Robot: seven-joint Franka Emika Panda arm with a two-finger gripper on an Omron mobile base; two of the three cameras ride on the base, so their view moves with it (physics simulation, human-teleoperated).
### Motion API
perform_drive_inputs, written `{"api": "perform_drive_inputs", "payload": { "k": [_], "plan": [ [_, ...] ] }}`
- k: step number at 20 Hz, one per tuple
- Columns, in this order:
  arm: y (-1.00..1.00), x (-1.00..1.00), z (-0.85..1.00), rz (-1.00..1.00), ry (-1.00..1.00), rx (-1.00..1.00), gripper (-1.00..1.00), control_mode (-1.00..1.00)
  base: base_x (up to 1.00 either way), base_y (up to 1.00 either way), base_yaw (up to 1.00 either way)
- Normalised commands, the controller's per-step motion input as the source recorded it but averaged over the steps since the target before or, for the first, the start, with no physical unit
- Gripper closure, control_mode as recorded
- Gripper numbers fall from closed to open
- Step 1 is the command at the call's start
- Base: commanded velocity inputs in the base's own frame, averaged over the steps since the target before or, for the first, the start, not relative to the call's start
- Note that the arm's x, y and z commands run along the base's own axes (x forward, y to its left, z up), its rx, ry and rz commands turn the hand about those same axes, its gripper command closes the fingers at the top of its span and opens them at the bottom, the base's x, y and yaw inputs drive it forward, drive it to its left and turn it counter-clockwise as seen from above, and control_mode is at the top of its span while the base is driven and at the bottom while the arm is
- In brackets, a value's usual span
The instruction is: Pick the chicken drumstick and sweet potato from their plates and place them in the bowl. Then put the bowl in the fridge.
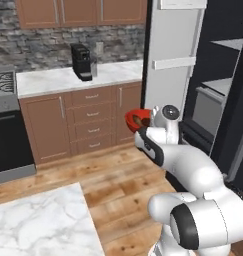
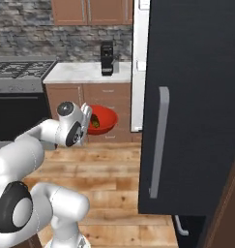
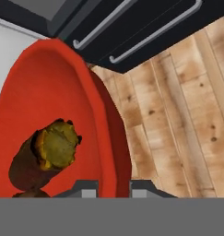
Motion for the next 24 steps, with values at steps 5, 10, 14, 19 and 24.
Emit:
{"api": "perform_drive_inputs", "payload": {
  "k": [5, 10, 14, 19, 24],
  "plan": [
    [0.0, 0.0, 0.0, 0.0, 0.0, 0.0, 1.0, 1.0, 0.64, -0.03, 0.05],
    [0.0, 0.0, 0.0, 0.0, 0.0, 0.0, 1.0, 1.0, 0.55, -0.02, -0.15],
    [0.0, 0.0, 0.0, 0.0, 0.0, 0.0, 1.0, 1.0, 0.1, -0.02, -0.5],
    [0.0, 0.0, 0.0, 0.0, 0.0, 0.0, 1.0, 1.0, -0.02, -0.01, -0.47],
    [0.0, 0.0, 0.0, 0.0, 0.0, 0.0, 1.0, 1.0, 0.47, 0.3, -0.2]
  ]
}}
